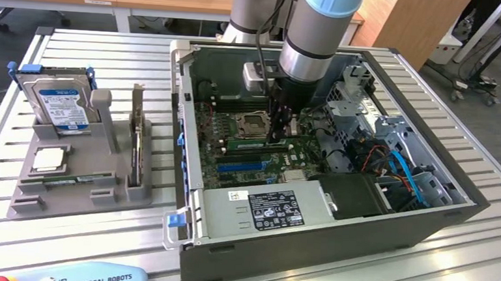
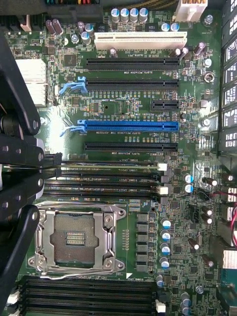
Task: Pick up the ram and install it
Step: 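Insert the ram into the slot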
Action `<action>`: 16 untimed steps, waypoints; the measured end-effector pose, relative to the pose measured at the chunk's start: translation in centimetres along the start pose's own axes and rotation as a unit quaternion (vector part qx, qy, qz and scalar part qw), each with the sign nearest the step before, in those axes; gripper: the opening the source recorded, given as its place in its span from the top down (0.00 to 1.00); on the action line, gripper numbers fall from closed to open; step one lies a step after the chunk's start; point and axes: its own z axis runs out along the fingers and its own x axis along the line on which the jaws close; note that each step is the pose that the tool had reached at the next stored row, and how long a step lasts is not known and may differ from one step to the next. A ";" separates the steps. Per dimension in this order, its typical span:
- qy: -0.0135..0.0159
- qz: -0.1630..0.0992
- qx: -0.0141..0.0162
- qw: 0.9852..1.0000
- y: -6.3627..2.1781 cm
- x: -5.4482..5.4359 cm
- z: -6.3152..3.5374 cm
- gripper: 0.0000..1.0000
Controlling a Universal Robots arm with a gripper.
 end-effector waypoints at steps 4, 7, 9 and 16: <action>0.000 0.000 0.000 1.000 -0.06 0.0 0.00 0.89; 0.000 0.000 -0.001 1.000 -0.10 0.0 0.00 0.89; 0.000 0.000 -0.001 1.000 -0.10 0.0 -0.01 0.89; 0.000 0.001 -0.001 1.000 -0.10 0.0 -0.18 0.89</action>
